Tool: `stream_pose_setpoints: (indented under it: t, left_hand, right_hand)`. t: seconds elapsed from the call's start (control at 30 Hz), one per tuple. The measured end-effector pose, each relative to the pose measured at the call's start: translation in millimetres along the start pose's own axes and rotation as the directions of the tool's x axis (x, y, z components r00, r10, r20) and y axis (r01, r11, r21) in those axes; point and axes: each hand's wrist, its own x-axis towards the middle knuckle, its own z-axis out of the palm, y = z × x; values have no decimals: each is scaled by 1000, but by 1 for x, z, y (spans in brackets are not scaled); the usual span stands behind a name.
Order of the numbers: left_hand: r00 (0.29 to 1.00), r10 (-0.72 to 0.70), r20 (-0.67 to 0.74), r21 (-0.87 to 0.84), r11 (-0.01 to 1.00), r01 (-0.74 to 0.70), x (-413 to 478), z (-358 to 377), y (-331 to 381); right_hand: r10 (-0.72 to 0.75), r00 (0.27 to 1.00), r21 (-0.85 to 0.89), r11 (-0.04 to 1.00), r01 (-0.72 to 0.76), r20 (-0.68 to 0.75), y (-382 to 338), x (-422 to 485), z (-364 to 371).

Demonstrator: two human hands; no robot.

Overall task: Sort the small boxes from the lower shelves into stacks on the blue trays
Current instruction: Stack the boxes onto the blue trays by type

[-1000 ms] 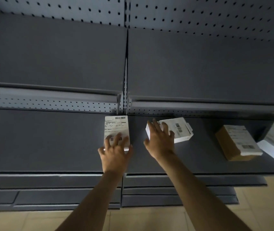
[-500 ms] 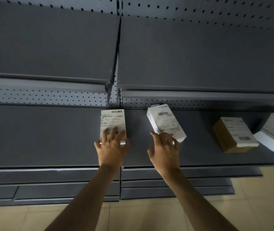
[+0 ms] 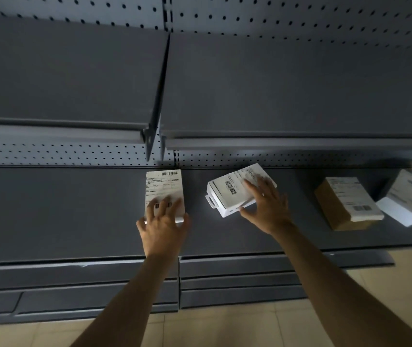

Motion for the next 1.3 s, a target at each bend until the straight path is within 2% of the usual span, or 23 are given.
stream_pose_setpoints:
  t: [0.1,0.3,0.53,0.7,0.77,0.87,1.0,1.07,1.2,1.3]
  left_hand:
    - [1000,1,7,13,1000,-1,1,0,-1]
    - [1000,2,9,19,1000,-2,1,-3,0]
    - [1000,12,12,24,1000,-13,1,-1,-3]
    - [1000,14,13,22,1000,-14,0,2,-4]
    - [1000,13,13,26,1000,-13,1,2,-4]
    - [1000,7,0,16,1000,-7,1,1,-3]
    - [1000,-26,1,5,1000,26,2,0,5]
    - [996,-87,10,-6,996,87,5,2,8]
    - [966,-250,71,-51,966,254,14,0,12]
    - [972,-230,39,-84,969,233,16,-7,10]
  right_hand:
    - [11,999,-27,1000,-10,36,1,-1,4]
    - [26,996,-114,993,-36,-90,-9,-12,12]
    - [145,989,-24,989,-144,28,-1,8,1]
    - [71,987,-202,974,-100,-146,6,-16,8]
    - [25,974,-223,972,-76,-224,10,-23,12]
    - [5,973,-157,987,-43,-232,15,-18,14]
    - [-18,998,-20,1000,17,-58,23,0,14]
    - [-46,999,0,999,46,-28,25,1,12]
    - [-129,988,-40,991,126,-87,23,-14,8]
    - [-93,980,54,993,104,-174,17,-34,12]
